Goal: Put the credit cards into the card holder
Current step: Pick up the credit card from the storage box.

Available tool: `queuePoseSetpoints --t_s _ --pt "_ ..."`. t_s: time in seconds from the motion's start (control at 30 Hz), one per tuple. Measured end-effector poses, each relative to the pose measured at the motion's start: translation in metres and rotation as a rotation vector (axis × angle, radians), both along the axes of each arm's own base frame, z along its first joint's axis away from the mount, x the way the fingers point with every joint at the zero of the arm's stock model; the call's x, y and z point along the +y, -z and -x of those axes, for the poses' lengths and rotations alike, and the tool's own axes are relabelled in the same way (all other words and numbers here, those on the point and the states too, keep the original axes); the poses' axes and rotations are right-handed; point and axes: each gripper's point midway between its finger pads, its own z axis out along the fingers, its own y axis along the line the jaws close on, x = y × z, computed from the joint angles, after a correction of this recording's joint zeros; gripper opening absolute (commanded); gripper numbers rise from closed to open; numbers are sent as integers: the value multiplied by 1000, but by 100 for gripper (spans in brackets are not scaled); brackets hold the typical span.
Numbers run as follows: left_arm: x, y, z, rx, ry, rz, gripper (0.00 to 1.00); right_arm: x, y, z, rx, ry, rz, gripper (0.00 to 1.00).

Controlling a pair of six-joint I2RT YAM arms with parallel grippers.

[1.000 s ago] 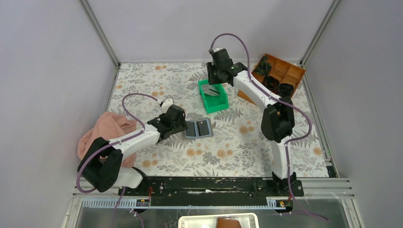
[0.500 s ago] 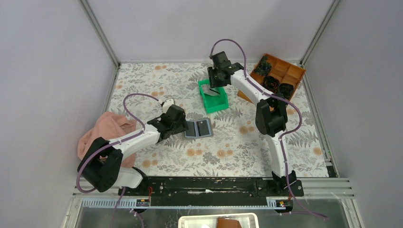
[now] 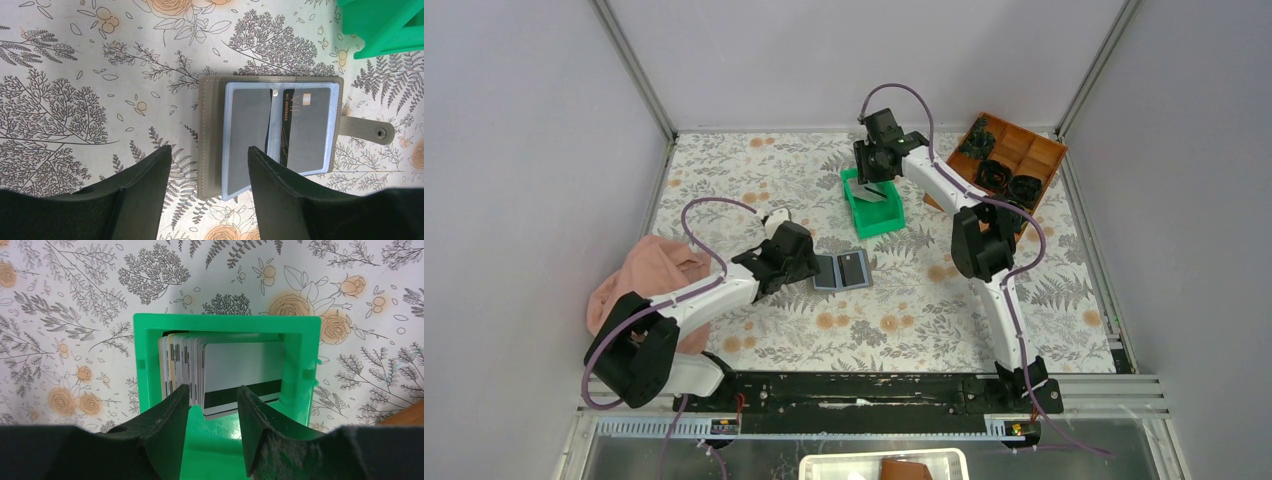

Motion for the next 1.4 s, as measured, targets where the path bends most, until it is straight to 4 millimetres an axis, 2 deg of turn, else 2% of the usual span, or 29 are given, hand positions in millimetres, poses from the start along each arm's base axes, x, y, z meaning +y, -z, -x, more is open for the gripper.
queuePoseSetpoints --t_s 0.2,0.47,0.87,1.4 --pt "0 0 0 0 0 0 65 0 19 0 33 1 9 48" --pt "0 0 0 -1 0 0 65 3 18 -1 67 -2 -54 43" --pt "0 2 1 3 3 2 65 13 19 3 113 -4 -139 28" --pt "-2 4 2 5 25 5 65 20 16 6 123 -10 -169 26"
